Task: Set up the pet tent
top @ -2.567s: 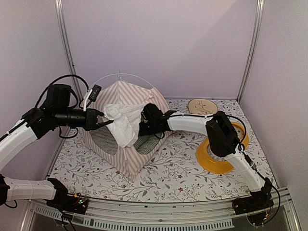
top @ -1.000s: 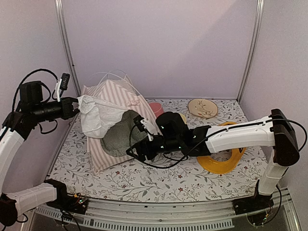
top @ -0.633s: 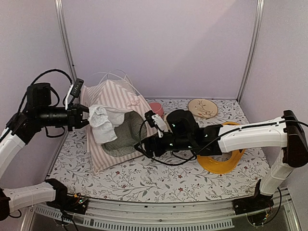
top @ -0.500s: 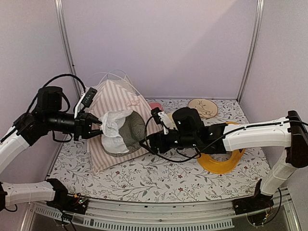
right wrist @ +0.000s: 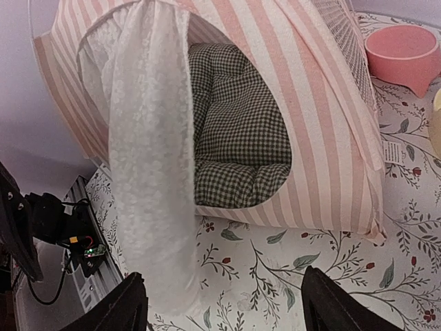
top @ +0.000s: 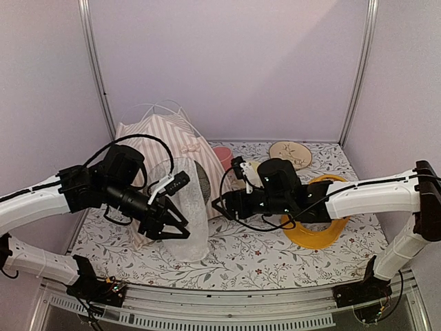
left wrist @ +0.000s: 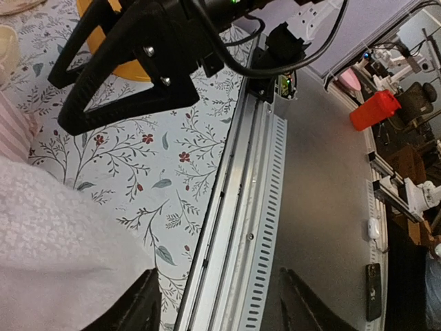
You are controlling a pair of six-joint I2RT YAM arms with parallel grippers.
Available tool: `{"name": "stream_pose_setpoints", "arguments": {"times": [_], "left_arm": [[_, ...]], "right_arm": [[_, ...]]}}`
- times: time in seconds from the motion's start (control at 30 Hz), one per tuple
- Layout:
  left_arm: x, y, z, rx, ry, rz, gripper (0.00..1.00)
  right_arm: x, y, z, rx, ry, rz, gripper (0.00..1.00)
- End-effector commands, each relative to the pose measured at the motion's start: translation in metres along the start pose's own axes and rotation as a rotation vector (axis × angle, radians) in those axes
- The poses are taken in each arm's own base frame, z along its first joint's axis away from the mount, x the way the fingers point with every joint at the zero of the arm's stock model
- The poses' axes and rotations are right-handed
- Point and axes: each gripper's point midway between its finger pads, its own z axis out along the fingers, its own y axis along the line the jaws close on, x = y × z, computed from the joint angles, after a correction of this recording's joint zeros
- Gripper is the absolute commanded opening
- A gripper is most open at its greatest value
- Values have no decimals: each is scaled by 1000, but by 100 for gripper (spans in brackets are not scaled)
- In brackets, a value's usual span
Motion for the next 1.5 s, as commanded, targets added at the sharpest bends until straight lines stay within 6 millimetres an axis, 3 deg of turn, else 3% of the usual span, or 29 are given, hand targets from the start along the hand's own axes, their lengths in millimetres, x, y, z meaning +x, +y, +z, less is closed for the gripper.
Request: {"name": "stream_pose_setpoints", "arguments": {"times": [0.0, 0.17, 0.33, 0.4, 0.57, 0.7, 0.87, 1.03, 1.2, 1.3, 1.47], "left_arm": [[-13, -3, -15, -65, -74, 53, 63], [-31, 25, -43, -292, -209, -22, 59], [-26, 69, -73, -556, -296, -181, 48], [-23, 78, -81, -596, -321, -228, 45], [1, 94, -81, -657, -308, -328, 41], [18, 94, -74, -622, -303, -358, 41], [27, 91, -69, -607, -317, -405, 42], [66, 109, -45, -592, -323, -605, 40], [89, 119, -36, -610, -367, -702, 39], [104, 131, -42, -683, -390, -755, 40], [102, 165, -73, -840, -444, -789, 45]], "right_arm": [[-10, 0, -11, -8, -46, 16, 78], [0, -2, -7, -15, -19, 2, 78], [19, 6, 16, -66, 64, -33, 76], [28, 6, 27, -68, 83, -32, 75], [58, 7, 55, -74, 130, -18, 73], [85, 5, 77, -76, 162, -1, 73], [101, 2, 98, -74, 170, 36, 68], [96, 1, 106, -67, 127, 51, 63], [91, 7, 113, -90, 114, 49, 53], [89, 9, 117, -96, 120, 42, 42], [69, 0, 117, -52, 107, 33, 14]]}}
